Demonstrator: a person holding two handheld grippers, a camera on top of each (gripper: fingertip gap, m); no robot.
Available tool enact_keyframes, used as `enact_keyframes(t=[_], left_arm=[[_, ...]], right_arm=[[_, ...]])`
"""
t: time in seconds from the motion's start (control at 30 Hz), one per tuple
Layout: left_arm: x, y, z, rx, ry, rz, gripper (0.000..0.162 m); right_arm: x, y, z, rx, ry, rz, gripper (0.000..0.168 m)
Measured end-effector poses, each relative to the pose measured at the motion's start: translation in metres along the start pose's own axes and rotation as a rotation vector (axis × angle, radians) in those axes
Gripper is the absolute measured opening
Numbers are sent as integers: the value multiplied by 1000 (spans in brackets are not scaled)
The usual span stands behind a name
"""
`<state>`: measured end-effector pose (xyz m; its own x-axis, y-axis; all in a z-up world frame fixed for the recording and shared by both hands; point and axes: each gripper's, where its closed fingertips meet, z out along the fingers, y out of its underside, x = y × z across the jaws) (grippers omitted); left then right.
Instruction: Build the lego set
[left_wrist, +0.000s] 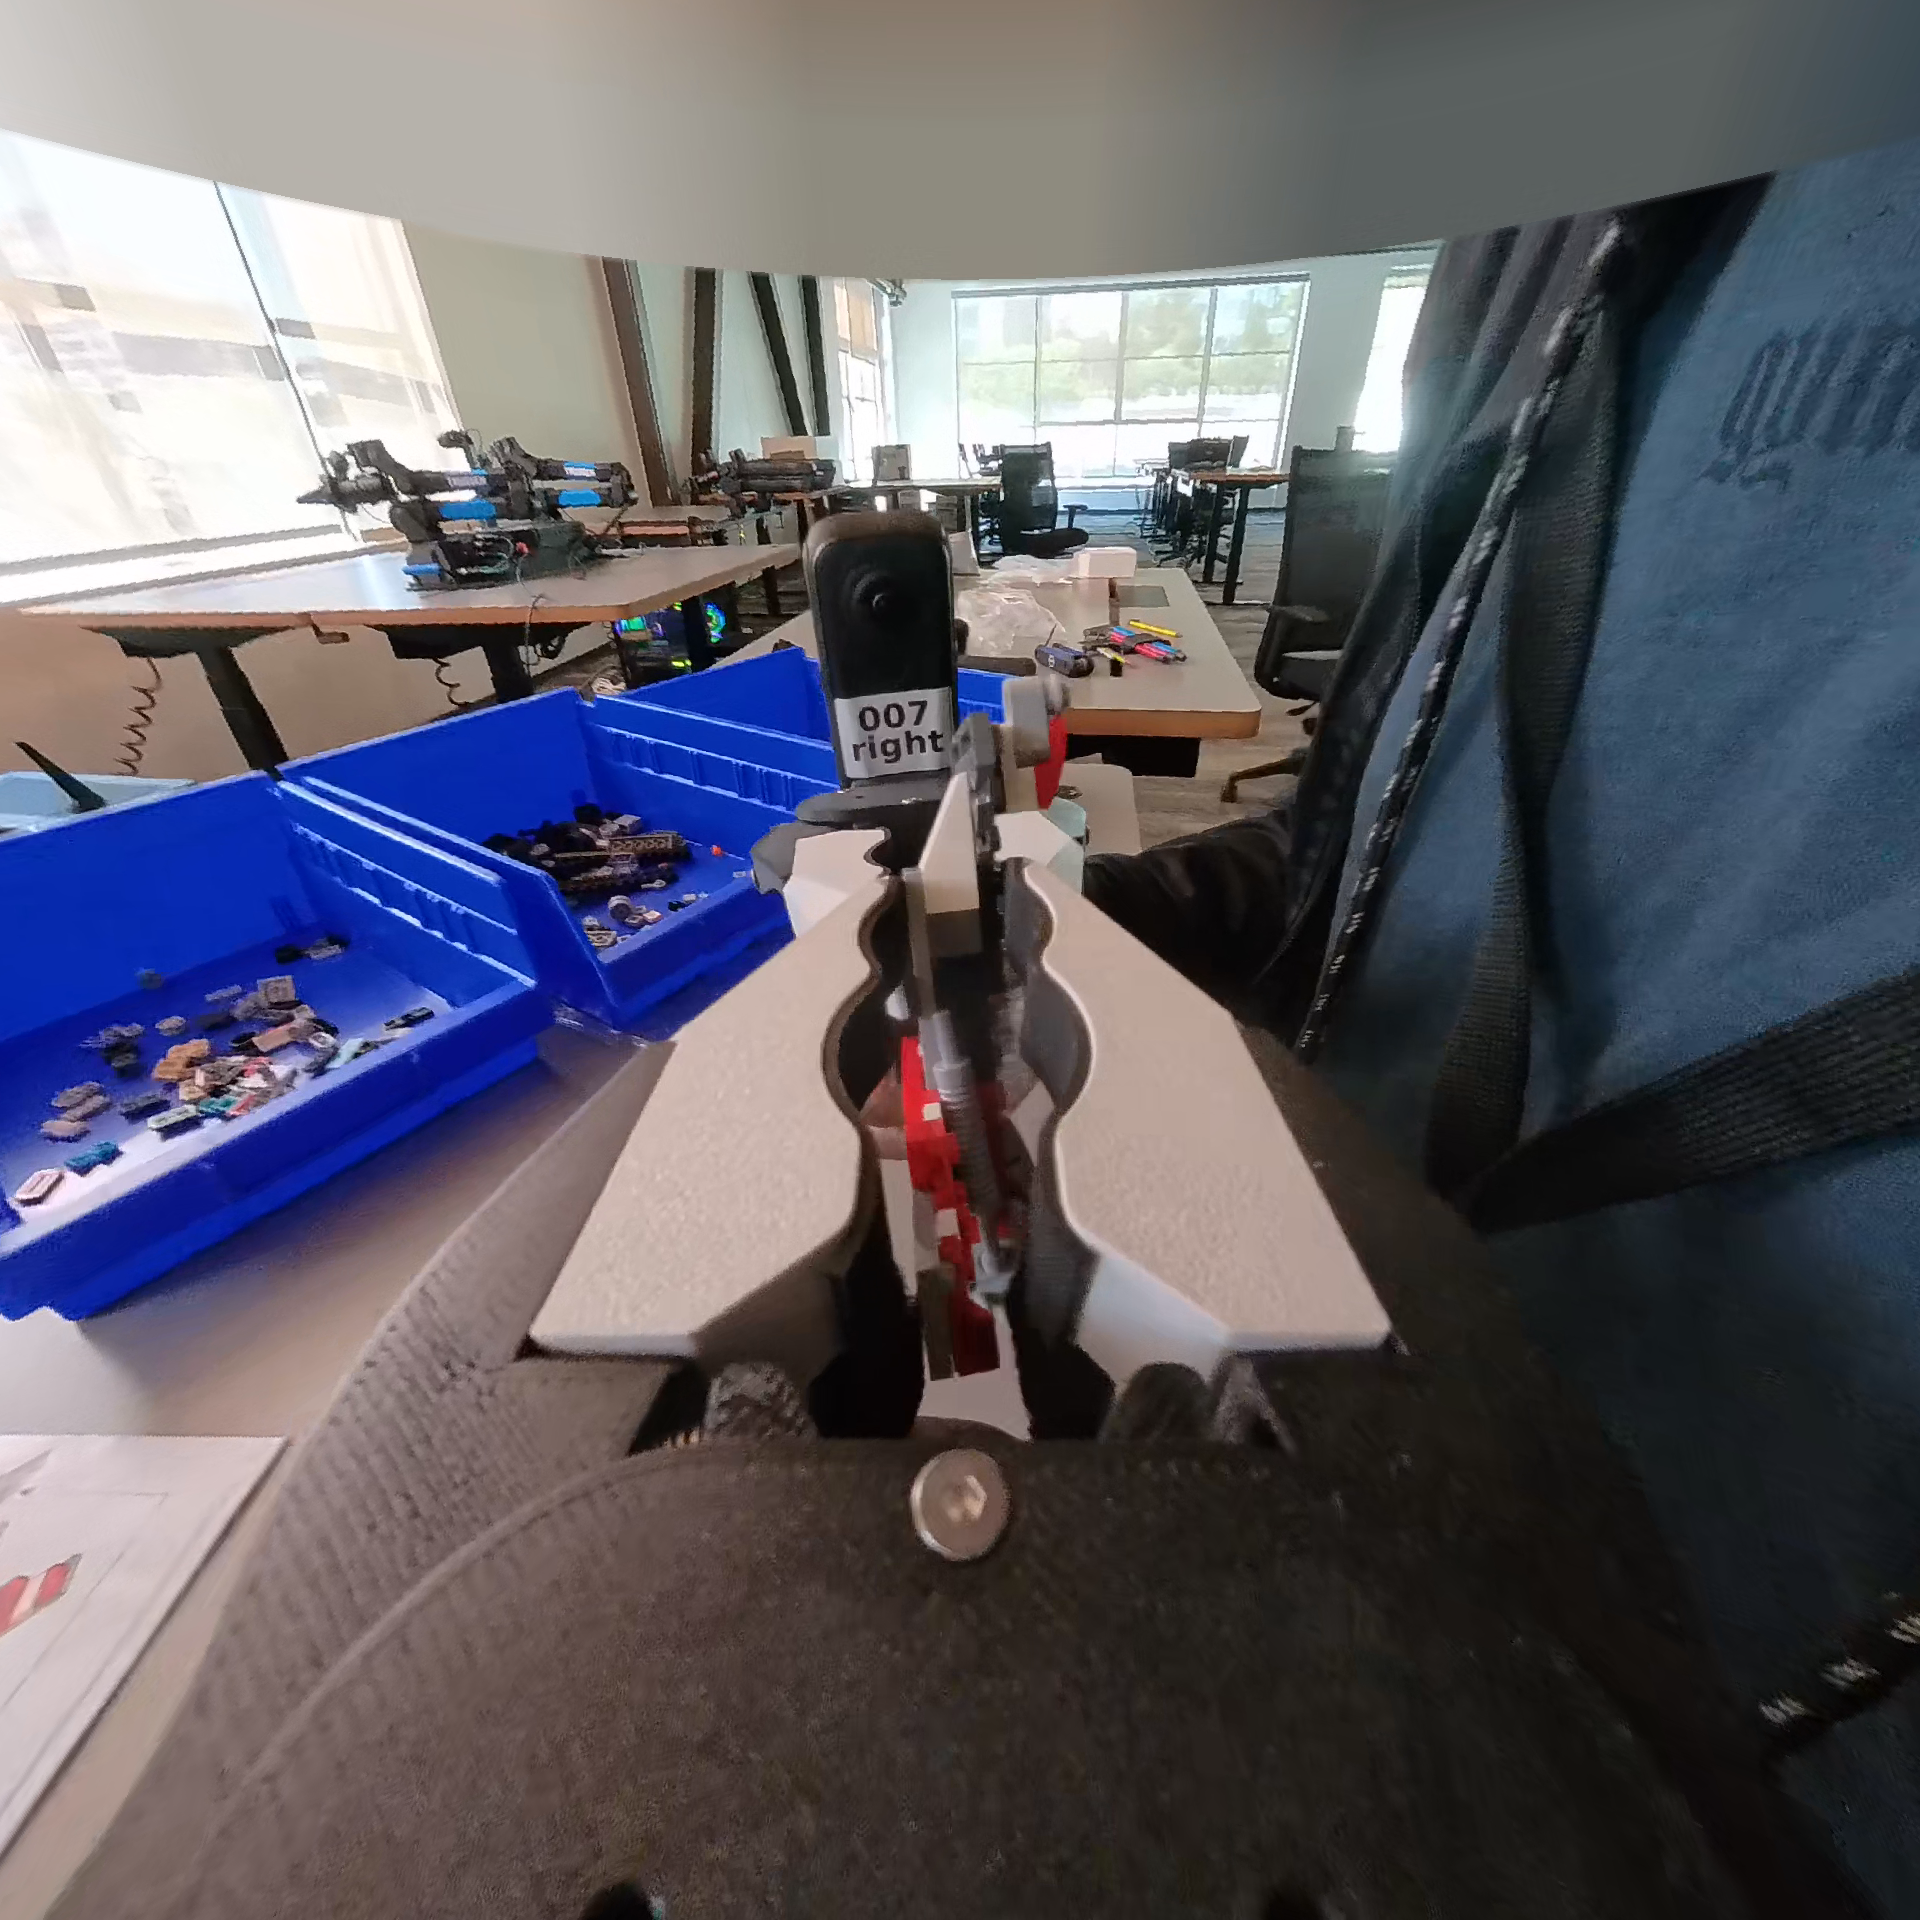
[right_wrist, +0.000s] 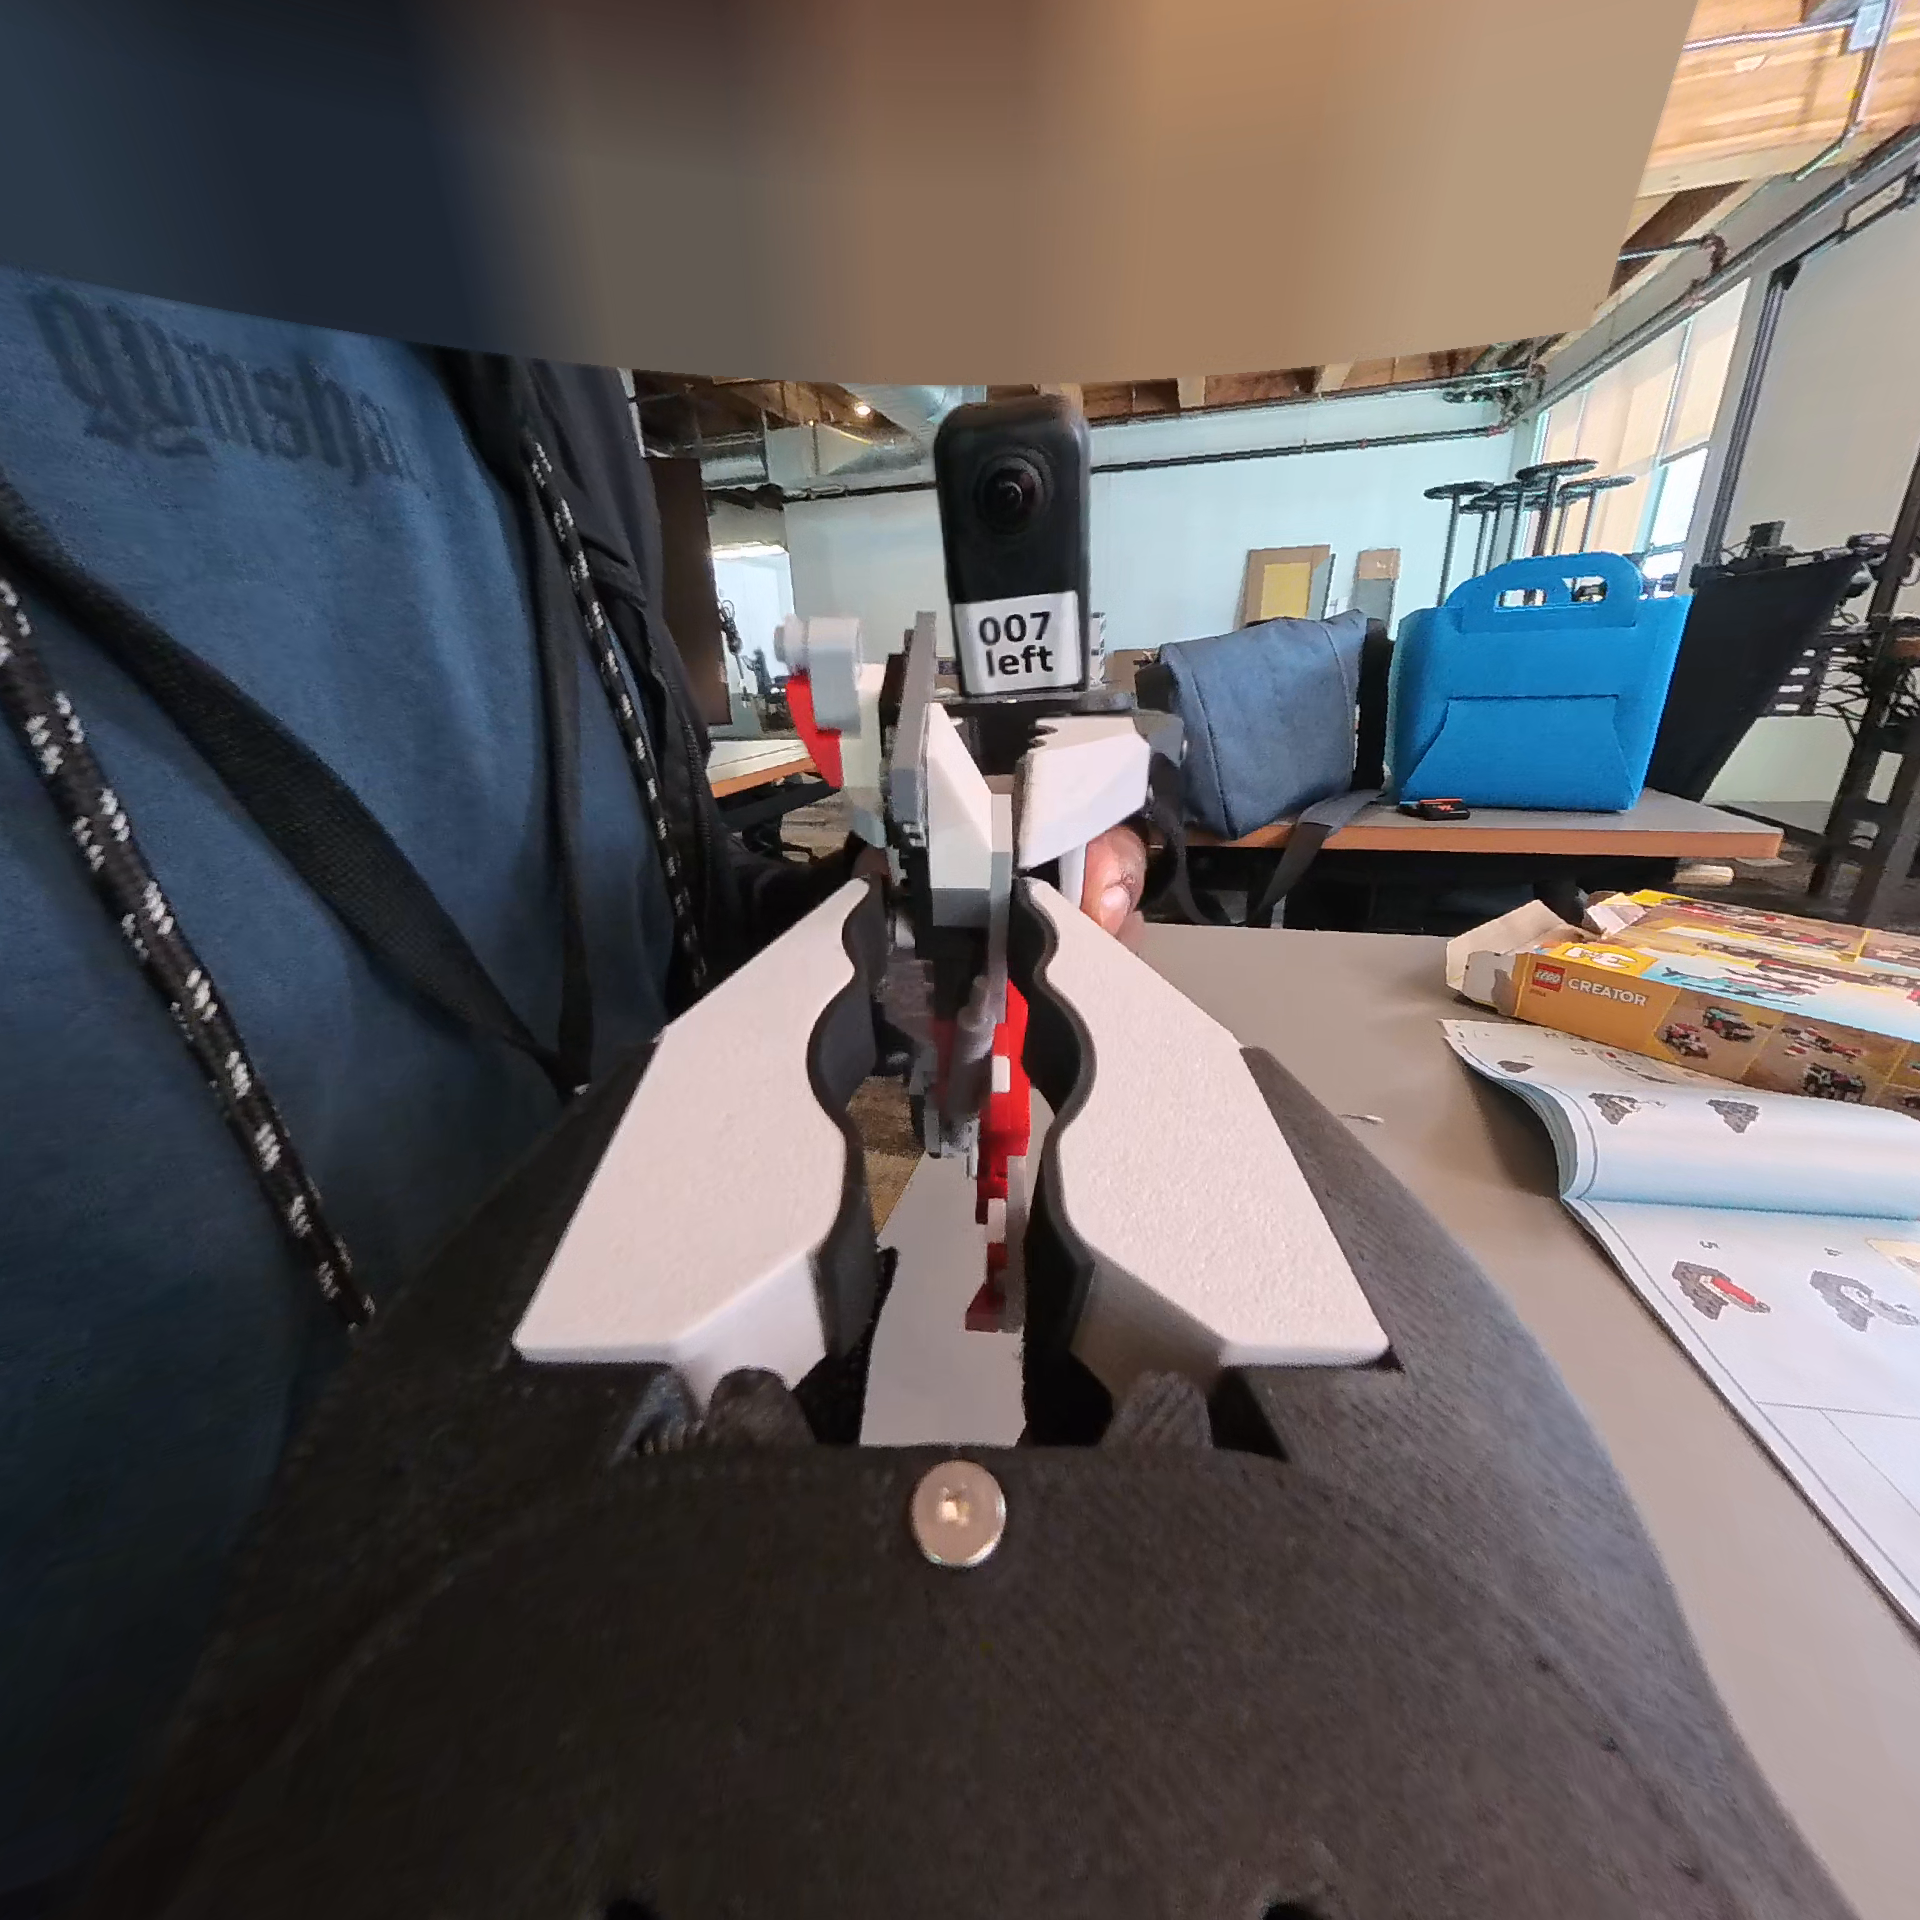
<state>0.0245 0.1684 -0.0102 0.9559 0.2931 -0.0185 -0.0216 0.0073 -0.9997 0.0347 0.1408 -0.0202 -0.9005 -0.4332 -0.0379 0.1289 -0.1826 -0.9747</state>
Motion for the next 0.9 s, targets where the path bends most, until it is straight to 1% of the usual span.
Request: enact_keyframes(t=[0.2,0.37,0.4,0.43,0.53,0.57,0.6,0.63,0.7,0.9], left_arm=[[0,2,0,3,17,-33,20],[-1,3,-2,-15,-7,13,19],[-1,2,-2,-10,-12,30,18],[-1,1,-3,-3,-20,42,12],[-5,-1,-6,27,-47,50,9],[-8,-1,-8,39,-61,29,18],[-14,0,-10,52,-81,-8,11],[-20,1,-12,64,-104,-51,18],[-31,7,-16,88,-139,-147,18],[-55,21,-30,203,-179,-480,17]], right_arm=[[-1,4,2,-16,-11,4,23],[-1,5,3,-22,-13,6,23],[-2,4,4,-19,-15,6,23],[-1,3,5,-16,-13,8,23],[2,1,7,-19,5,21,23],[6,1,7,-19,24,34,23],[10,1,6,-22,44,52,28],[13,3,6,-30,55,74,34],[22,6,4,-43,95,125,38],[49,10,0,-6,224,321,34]])
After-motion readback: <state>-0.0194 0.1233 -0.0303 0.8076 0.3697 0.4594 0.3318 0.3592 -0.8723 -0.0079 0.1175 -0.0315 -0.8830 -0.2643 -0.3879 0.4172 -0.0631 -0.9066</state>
